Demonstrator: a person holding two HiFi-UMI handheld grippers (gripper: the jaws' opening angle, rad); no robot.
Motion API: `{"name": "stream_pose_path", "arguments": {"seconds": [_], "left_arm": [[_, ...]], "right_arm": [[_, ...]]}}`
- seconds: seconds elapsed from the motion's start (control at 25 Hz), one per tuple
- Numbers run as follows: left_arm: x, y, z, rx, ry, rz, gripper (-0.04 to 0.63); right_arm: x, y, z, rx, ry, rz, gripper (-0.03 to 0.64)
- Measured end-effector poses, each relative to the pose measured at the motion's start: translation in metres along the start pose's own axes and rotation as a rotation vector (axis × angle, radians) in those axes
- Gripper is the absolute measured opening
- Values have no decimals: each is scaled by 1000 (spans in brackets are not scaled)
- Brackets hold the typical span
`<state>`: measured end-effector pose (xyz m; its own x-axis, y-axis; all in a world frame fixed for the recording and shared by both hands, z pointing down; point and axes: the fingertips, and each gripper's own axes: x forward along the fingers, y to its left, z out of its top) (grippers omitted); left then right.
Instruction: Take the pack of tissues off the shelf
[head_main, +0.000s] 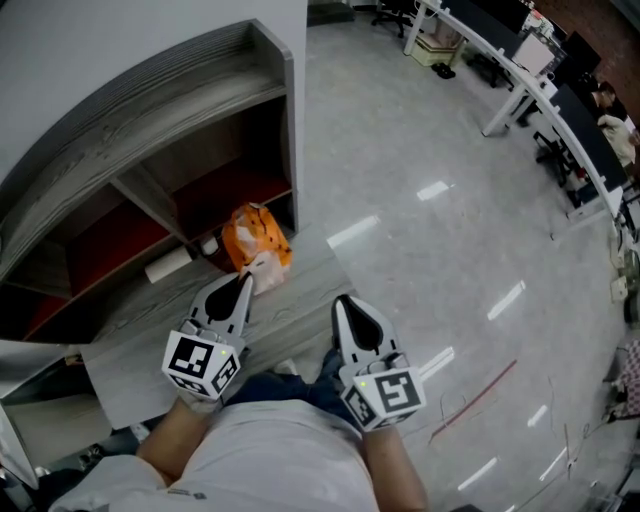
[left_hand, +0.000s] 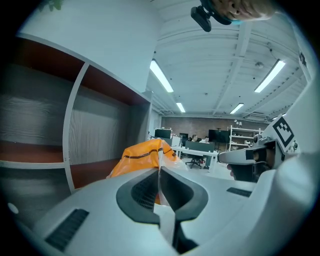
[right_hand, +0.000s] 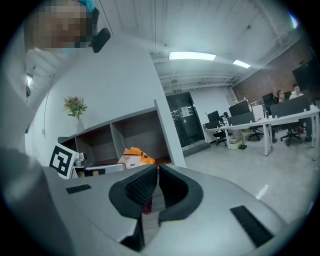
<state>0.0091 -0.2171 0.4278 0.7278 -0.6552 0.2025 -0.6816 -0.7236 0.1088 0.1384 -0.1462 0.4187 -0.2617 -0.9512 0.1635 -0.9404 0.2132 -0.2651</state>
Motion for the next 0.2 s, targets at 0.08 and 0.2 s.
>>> {"name": "stream_pose_path", "arguments": {"seconds": [0.08,0.2], "left_arm": [[-1,0,1,5,-2,0,18],[-3,0,3,9,-4,2,18]], "right_arm": [[1,2,1,-2,3,4,25],[1,5,3,-4,6,8,25]]}}
